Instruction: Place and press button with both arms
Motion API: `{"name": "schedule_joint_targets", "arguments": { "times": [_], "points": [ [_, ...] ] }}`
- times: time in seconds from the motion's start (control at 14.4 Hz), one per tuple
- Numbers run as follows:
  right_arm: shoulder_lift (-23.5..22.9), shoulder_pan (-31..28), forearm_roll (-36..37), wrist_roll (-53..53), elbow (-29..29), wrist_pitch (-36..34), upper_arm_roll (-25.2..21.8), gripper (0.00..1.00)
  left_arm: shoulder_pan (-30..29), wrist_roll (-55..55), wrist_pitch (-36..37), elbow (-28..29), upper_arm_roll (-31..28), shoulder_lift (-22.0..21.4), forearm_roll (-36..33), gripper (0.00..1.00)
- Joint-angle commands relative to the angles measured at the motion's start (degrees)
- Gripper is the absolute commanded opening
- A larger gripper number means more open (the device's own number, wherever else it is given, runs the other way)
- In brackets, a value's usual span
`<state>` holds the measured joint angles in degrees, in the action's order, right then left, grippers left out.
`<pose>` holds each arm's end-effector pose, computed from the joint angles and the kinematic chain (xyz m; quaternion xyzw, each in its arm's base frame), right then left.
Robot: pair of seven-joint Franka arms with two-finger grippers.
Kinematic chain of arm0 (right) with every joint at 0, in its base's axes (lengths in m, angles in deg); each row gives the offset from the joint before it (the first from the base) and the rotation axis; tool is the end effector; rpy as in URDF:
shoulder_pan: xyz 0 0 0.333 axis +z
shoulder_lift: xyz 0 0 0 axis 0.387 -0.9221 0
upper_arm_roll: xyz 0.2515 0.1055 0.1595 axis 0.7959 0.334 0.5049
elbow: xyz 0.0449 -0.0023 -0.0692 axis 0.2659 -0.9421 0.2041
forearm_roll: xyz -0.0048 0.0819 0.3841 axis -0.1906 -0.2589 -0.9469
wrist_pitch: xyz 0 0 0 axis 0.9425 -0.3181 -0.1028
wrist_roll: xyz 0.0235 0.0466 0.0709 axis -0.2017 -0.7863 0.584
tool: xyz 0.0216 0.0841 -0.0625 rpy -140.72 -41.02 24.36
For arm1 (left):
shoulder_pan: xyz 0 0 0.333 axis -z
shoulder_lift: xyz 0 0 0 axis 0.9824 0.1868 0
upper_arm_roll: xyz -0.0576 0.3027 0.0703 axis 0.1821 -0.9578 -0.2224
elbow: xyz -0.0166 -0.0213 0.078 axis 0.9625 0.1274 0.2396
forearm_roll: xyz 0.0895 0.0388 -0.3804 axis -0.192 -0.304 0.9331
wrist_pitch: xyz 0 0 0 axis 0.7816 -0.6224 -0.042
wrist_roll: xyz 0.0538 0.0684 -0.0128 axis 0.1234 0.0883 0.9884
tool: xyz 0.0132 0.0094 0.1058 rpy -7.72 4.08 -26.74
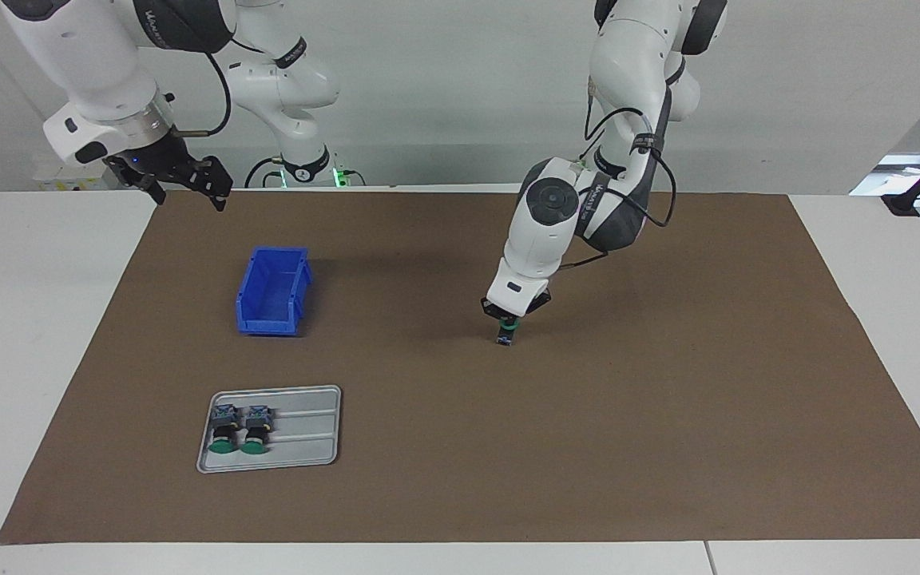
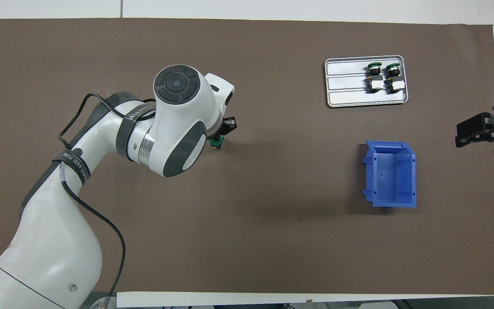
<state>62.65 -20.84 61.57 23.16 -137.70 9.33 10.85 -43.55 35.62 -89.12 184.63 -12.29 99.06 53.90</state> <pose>0.5202 -0.0163 0.6126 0.9946 -0.0587 -0.0795 0.0327 0.5179 -0.4028 0.3713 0.9966 0.0664 -0.0365 0.0316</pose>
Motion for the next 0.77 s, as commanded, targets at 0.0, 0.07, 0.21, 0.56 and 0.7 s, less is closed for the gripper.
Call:
{"name": "schedule_joint_targets", "arguments": {
  "times": [0.0,0.07,0.21,0.56,0.7],
  "points": [
    [0.6,-0.2,-0.5,1.0,-0.9,0.3,-0.2,0.98,0.5,-0.7,-2.1,3.6,-0.4,-0.6,-1.0,0.0],
    [0.6,-0.2,-0.4,1.0,-0.9,0.3,-0.2,0.98,0.5,-0.5,-2.7,4.4,-0.4,-0.6,-1.0,0.0],
    [0.6,-0.2,-0.5,1.0,-0.9,0.3,-0.2,0.98,0.5,-0.4,-4.3,5.8,-0.4,-0.9,-1.0,0.0],
    [0.7,-0.2,-0.5,1.0,-0.9,0.3,-0.2,0.98,-0.4,-0.2,-1.4,2.8,-0.4,-2.9,-0.9,0.06],
    [0.7,-0.2,-0.4,1.0,-0.9,0.4,-0.2,0.98,-0.8,-0.1,-0.2,0.9,-0.7,-4.5,-0.9,0.18]
  ]
}}
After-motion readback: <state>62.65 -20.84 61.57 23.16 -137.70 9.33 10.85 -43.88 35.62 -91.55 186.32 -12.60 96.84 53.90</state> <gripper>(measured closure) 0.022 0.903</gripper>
